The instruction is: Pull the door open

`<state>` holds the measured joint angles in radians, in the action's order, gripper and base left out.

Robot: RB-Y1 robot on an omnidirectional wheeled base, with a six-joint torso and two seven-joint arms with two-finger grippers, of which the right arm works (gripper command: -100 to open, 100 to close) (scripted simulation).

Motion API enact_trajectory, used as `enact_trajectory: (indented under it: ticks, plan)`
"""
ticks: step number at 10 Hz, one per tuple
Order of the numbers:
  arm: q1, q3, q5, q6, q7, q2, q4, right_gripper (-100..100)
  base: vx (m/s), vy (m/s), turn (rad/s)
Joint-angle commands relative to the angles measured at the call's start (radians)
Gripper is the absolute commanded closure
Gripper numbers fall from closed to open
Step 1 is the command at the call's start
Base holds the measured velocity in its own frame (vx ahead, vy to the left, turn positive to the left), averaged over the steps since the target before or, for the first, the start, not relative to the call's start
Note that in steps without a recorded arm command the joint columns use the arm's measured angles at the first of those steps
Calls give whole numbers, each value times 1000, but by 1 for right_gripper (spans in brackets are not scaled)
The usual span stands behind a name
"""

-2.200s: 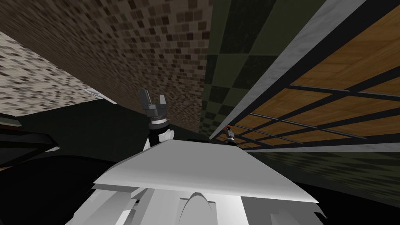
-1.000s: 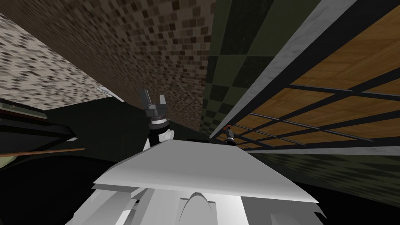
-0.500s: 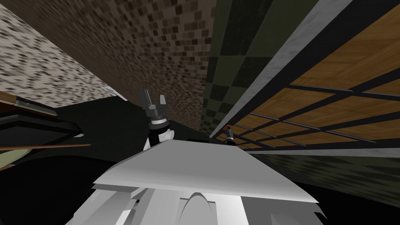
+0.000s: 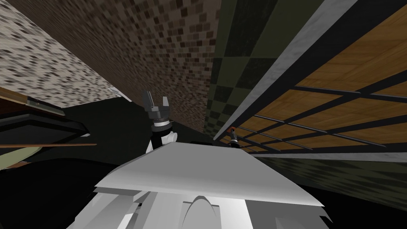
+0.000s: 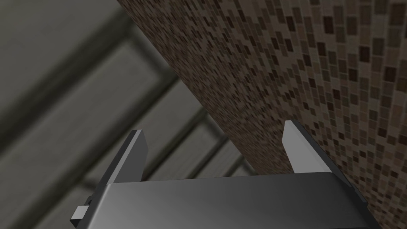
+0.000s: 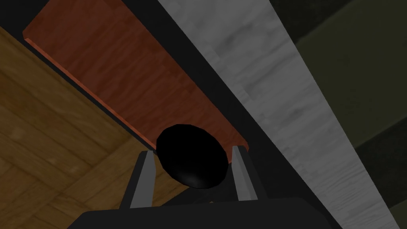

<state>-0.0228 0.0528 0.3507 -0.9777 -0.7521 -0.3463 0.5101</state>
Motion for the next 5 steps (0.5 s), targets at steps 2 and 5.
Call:
enact_trajectory:
  ticks: [2,5]
  plan:
    - [1,-4,3,3,63,2,3,100,-26,-10,26]
    - [-1,-8,5,6,139,5,4,100,-30,-10,34]
